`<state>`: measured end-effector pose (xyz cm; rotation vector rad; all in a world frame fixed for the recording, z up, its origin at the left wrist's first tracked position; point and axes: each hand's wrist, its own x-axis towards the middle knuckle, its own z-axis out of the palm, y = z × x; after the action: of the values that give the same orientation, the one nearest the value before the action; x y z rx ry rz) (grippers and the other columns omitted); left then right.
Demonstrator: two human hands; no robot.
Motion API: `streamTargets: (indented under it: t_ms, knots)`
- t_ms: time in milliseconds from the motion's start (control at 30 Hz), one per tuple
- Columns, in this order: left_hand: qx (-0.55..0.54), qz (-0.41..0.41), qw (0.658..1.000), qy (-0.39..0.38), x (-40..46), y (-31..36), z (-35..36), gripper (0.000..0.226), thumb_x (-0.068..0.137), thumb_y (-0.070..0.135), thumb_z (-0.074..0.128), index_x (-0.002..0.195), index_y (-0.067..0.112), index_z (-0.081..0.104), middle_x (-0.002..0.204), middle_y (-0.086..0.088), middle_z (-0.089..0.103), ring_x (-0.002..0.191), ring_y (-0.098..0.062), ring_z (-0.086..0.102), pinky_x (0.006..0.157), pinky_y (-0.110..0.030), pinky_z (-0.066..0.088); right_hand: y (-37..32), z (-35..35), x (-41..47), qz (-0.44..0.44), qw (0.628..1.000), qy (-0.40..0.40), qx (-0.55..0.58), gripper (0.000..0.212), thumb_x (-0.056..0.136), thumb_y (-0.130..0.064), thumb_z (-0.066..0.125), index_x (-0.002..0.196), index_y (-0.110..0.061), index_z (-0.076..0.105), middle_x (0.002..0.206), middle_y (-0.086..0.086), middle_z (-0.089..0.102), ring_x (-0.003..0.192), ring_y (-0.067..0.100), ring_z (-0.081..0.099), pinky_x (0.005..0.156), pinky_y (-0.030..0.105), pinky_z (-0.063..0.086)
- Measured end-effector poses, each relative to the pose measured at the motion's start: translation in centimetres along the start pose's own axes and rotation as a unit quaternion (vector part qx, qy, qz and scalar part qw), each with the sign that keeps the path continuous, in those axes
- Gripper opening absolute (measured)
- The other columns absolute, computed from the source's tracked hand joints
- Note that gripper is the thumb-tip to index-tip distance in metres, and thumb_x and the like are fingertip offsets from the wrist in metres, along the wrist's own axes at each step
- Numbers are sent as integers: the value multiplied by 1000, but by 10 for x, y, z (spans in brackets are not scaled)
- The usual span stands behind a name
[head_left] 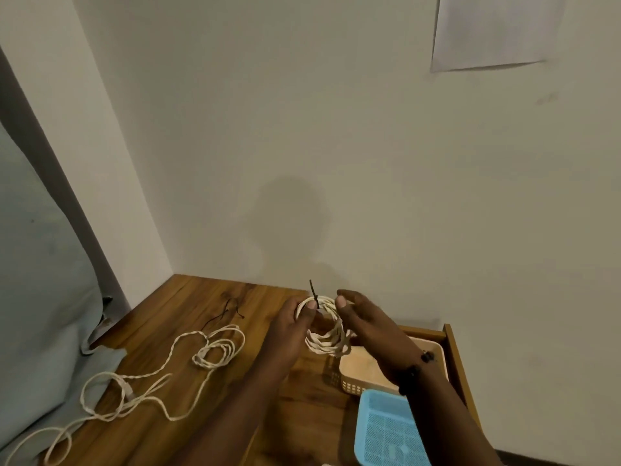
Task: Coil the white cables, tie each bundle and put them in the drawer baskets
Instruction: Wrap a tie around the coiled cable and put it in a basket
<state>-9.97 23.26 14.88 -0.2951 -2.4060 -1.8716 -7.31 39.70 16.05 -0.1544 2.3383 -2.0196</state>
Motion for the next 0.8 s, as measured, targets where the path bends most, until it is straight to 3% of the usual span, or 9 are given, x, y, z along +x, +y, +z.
streamTargets:
  t_ms: [100,167,233,333,433,533,667,767,800]
  knots:
    - [-71,-114,990,-33,-6,-23,17,28,94,45,54,111,25,62,107,0,72,100,-18,69,88,-41,55,30,5,-16,-5,999,23,-44,41,85,-50,63,117,-26,57,105,-4,69,87,7,68,74,27,56]
    - [-83,-154,982,-67,-13,-34,27,32,92,47,56,112,23,61,107,-2,73,100,-20,70,94,-46,53,52,5,-25,13,997,49,-50,27,89,-37,65,111,-22,59,100,-2,70,84,7,69,74,28,57]
    - [-90,-191,969,-127,-23,-46,37,38,91,49,56,117,20,58,108,-6,73,98,-23,71,89,-45,56,76,1,-36,57,996,62,-41,29,88,-35,67,112,-20,58,102,2,70,84,13,70,75,34,59]
    - [-43,-247,936,-248,-46,-72,51,43,90,53,56,124,26,53,118,-2,68,104,-17,67,79,-31,54,115,-7,-58,109,987,69,-94,40,86,-39,69,117,-19,53,104,3,68,81,14,70,68,29,59]
    - [-64,-309,887,-337,-68,-111,68,53,83,48,69,129,24,55,121,-3,69,111,-22,65,92,-40,54,154,-12,-85,161,977,91,-102,41,85,-35,72,113,-16,48,100,9,68,75,15,69,63,28,57]
    - [-77,-356,871,-331,-90,-137,92,59,76,40,78,124,16,56,116,-6,70,108,-24,67,99,-47,51,191,-16,-113,213,963,142,-79,39,84,-34,73,103,-15,44,94,10,67,77,24,70,66,41,58]
    - [-69,-364,873,-317,-114,-154,125,16,87,22,70,100,16,63,100,-4,71,91,-17,65,81,-34,53,230,-20,-147,260,942,189,-100,34,84,-39,71,95,-18,46,88,11,65,69,20,65,60,38,54]
    - [-40,-375,876,-300,-129,-174,142,25,88,24,70,106,10,60,104,-8,69,86,-17,63,73,-33,49,251,-18,-168,293,929,192,-117,24,93,-37,60,106,-20,50,100,11,69,85,22,68,70,37,58]
    - [-25,-375,879,-294,-133,-182,147,29,87,25,71,108,9,59,106,-9,69,84,-17,63,71,-32,49,255,-17,-173,303,925,188,-132,25,95,-35,57,113,-19,50,106,10,69,90,21,68,70,31,57]
